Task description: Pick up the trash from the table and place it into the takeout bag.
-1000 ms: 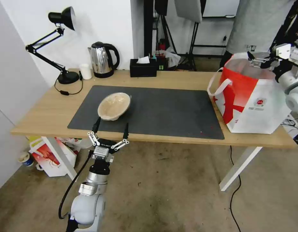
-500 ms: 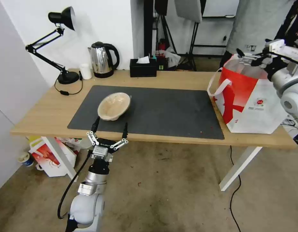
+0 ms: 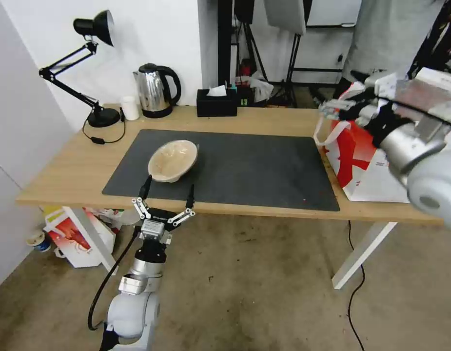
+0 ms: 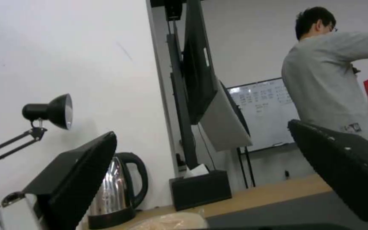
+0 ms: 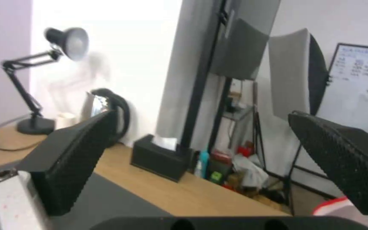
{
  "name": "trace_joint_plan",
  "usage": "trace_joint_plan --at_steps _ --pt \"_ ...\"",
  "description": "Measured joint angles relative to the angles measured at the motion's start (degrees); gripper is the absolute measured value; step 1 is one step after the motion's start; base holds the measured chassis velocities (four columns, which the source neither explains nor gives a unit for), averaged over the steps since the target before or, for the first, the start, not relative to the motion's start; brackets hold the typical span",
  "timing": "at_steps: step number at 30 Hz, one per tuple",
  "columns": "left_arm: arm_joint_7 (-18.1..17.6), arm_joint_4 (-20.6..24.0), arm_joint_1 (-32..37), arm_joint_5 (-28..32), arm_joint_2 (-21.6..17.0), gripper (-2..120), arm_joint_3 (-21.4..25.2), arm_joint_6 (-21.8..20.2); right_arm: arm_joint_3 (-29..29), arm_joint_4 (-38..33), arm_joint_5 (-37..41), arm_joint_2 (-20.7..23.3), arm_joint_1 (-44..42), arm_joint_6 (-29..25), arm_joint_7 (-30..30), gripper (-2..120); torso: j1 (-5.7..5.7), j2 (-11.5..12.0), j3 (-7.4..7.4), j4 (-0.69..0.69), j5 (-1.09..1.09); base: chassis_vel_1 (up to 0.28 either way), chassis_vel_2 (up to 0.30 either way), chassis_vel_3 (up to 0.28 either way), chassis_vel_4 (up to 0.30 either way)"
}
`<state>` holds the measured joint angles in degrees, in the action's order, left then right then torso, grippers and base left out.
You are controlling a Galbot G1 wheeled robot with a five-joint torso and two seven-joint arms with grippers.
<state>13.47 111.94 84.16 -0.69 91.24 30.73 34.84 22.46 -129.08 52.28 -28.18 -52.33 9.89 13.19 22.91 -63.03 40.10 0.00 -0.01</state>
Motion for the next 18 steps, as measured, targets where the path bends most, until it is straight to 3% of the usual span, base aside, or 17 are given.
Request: trace_joint_plan --at_steps 4,14,18 --pt "-0.02 -0.09 -0.13 0.00 0.01 100 -0.11 -0.02 1.19 -2.02 -2.57 -1.92 -3.09 -0.64 0.48 100 0.00 0.00 0.00 -0.01 0.00 0.000 0.000 0.000 0.000" --pt "-0.13 -0.21 -0.41 0.51 0.03 100 0.32 -0.05 -1.28 -6.69 -15.85 -12.91 -9.48 -4.83 6.20 100 0.00 0.00 0.01 0.01 -0.01 0.000 0.000 0.000 0.000" --pt "-0.16 -0.34 -0.82 0.81 0.04 100 0.54 -0.05 -0.06 -6.70 -25.39 -19.65 -16.45 -10.34 6.79 100 0.00 0.00 0.00 0.01 -0.01 0.000 0.000 0.000 0.000"
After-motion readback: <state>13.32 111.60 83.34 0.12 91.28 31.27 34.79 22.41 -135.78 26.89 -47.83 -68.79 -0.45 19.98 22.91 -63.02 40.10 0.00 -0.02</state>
